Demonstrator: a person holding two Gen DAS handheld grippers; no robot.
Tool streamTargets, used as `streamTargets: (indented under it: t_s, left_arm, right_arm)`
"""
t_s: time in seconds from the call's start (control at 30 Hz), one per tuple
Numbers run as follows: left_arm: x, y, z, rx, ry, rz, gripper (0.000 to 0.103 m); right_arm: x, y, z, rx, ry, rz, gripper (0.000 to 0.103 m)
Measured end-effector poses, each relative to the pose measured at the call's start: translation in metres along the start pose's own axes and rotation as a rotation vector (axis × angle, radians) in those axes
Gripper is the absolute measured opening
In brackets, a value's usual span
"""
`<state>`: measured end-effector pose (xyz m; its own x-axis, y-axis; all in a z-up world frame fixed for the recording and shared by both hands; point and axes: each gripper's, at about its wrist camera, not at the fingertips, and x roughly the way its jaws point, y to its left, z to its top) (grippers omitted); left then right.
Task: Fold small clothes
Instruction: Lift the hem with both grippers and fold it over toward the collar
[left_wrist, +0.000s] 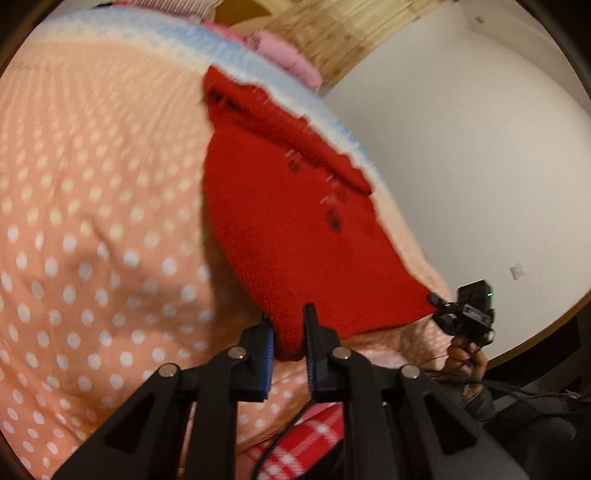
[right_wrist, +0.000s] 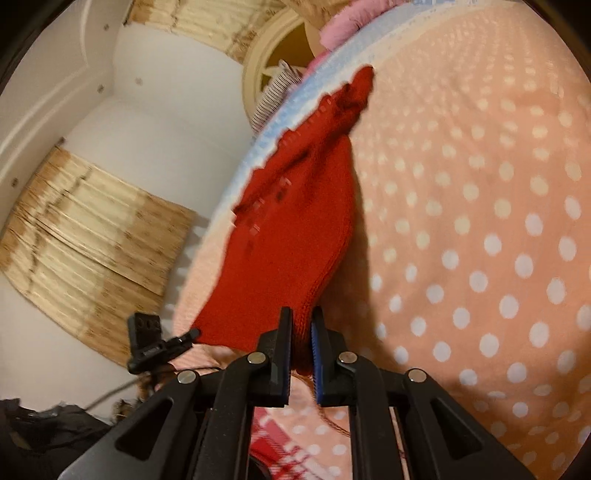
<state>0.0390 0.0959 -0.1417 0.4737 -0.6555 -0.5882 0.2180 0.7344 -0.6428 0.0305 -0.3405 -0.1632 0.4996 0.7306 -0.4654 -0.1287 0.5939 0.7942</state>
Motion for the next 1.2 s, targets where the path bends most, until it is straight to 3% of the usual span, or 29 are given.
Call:
streamTargets:
  t_s: [0.13, 0.4, 0.5, 0.57, 0.6, 0.63, 0.67, 0.77, 0.87, 1.0, 1.1, 1.2]
  left_arm:
    - [-0.003, -0.012, 0.01, 0.044, -0.033, -0.02, 0.014]
    - [0.006, -0.005, 0.035, 0.015, -0.077, -0.041, 0.014]
    - [0.01, -0.006, 0.034, 0.008, -0.066, -0.048, 0.014]
    - [0.011, -0.004, 0.03, 0.003, -0.061, -0.05, 0.014]
    - [0.011, -0.004, 0.03, -0.004, -0.061, -0.055, 0.014]
    - [0.01, -0.004, 0.03, -0.011, -0.063, -0.06, 0.014]
    - [0.009, -0.004, 0.03, -0.016, -0.067, -0.067, 0.014]
    - [0.008, -0.007, 0.033, -0.009, -0.074, -0.073, 0.014]
    - [0.008, -0.008, 0.033, -0.005, -0.073, -0.08, 0.014]
    - [0.009, -0.007, 0.032, -0.01, -0.071, -0.079, 0.014]
    - [0.009, -0.005, 0.032, -0.014, -0.07, -0.079, 0.014]
    - [0.009, -0.004, 0.032, -0.018, -0.068, -0.083, 0.014]
  right_arm:
    - [-0.007, 0.009, 0.01, 0.002, -0.03, 0.03, 0.009]
    - [-0.011, 0.035, 0.043, -0.035, -0.078, 0.063, 0.008]
    - [-0.005, 0.037, 0.046, -0.065, -0.03, -0.021, 0.008]
    - [-0.007, 0.028, 0.044, -0.028, -0.027, -0.023, 0.011]
    - [-0.008, 0.021, 0.042, 0.001, -0.018, -0.05, 0.019]
    - [-0.008, 0.015, 0.04, 0.027, -0.008, -0.07, 0.057]
    - [-0.009, 0.01, 0.037, 0.051, -0.002, -0.072, 0.086]
    - [-0.013, 0.001, 0.024, 0.086, 0.012, -0.028, 0.087]
    - [-0.014, -0.004, 0.019, 0.081, 0.019, -0.043, 0.086]
    - [-0.003, -0.015, 0.015, 0.142, 0.079, 0.03, 0.077]
    - [0.006, -0.015, 0.008, 0.128, 0.112, -0.019, 0.074]
    - [0.014, -0.019, 0.004, 0.141, 0.13, -0.001, 0.069]
